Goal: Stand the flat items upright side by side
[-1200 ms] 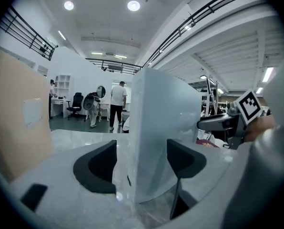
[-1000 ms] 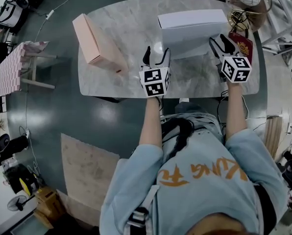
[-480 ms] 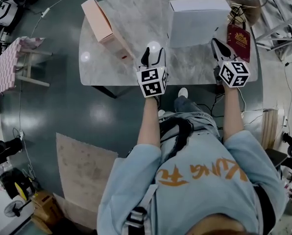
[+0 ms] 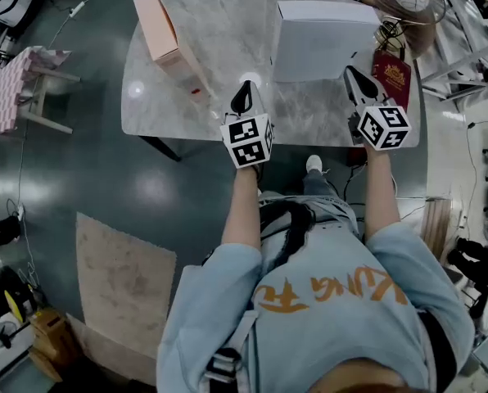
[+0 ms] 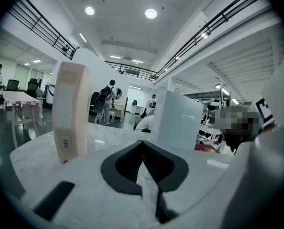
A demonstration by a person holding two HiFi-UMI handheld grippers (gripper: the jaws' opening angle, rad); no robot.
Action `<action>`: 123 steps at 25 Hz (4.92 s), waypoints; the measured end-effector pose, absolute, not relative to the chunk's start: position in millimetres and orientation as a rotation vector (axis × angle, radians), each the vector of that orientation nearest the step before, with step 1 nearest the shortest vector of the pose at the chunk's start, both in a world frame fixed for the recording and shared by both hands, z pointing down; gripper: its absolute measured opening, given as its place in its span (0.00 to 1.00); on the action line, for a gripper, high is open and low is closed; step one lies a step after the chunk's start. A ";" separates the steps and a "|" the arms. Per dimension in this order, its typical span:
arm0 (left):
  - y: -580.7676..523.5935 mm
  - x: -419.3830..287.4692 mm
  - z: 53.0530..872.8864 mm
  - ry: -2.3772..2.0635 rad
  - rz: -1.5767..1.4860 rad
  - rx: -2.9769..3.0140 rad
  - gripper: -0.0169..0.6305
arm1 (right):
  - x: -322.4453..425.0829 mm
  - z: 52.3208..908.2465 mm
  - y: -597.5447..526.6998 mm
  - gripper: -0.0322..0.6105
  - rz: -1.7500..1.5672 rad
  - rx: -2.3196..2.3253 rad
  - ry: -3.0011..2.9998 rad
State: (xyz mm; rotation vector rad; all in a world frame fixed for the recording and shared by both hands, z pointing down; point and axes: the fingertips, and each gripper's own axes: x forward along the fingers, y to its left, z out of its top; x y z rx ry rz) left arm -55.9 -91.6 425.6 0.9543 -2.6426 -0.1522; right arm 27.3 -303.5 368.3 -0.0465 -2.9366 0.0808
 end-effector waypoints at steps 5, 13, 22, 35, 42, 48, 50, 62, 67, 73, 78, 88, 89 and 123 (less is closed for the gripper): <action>-128.5 -54.8 423.9 -2.689 -0.149 0.857 0.05 | 15.9 369.8 -334.7 0.05 0.036 -0.234 -2.925; -195.2 -37.4 439.5 -2.696 -0.138 0.707 0.05 | 12.4 384.2 -390.9 0.10 -0.016 -0.543 -2.848; -201.6 -28.8 453.2 -2.699 -0.121 0.509 0.05 | -11.0 408.0 -422.1 0.44 -0.039 -0.775 -2.718; -174.7 -33.3 457.1 -2.714 -0.092 0.321 0.17 | -58.8 431.1 -410.5 0.65 0.009 -1.121 -2.548; -140.3 -44.6 461.0 -2.707 -0.084 0.217 0.38 | -72.2 435.4 -389.6 0.65 0.030 -1.237 -2.494; -93.5 -63.1 463.5 -2.701 -0.092 0.124 0.47 | -82.3 435.0 -378.5 0.62 0.047 -1.187 -2.547; -78.2 -71.0 463.8 -2.700 -0.099 0.097 0.49 | -85.6 434.3 -371.8 0.61 0.031 -1.172 -2.558; -2.4 -124.6 473.0 -2.660 -0.075 0.125 0.62 | -115.3 433.2 -322.3 0.59 0.044 -0.927 -2.689; 16.7 -149.6 479.6 -2.639 -0.062 0.185 0.64 | -124.1 430.9 -305.0 0.59 0.031 -0.805 -2.737; 33.6 -172.1 492.6 -2.584 -0.007 0.261 0.70 | -134.1 426.6 -282.3 0.58 0.033 -0.618 -2.798; 36.5 -191.1 494.7 -2.557 0.031 0.398 0.70 | -138.9 421.7 -262.9 0.58 -0.015 -0.462 -2.819; 32.5 -199.8 516.9 -2.487 0.056 0.564 0.72 | -128.9 417.0 -251.8 0.57 -0.097 -0.059 -2.836; 31.2 -201.0 517.5 -2.487 0.061 0.574 0.72 | -126.8 416.3 -254.6 0.57 -0.104 0.001 -2.836; -57.8 -168.7 506.2 -2.430 0.130 1.029 0.61 | -100.1 438.7 -239.5 0.57 0.259 0.499 -2.692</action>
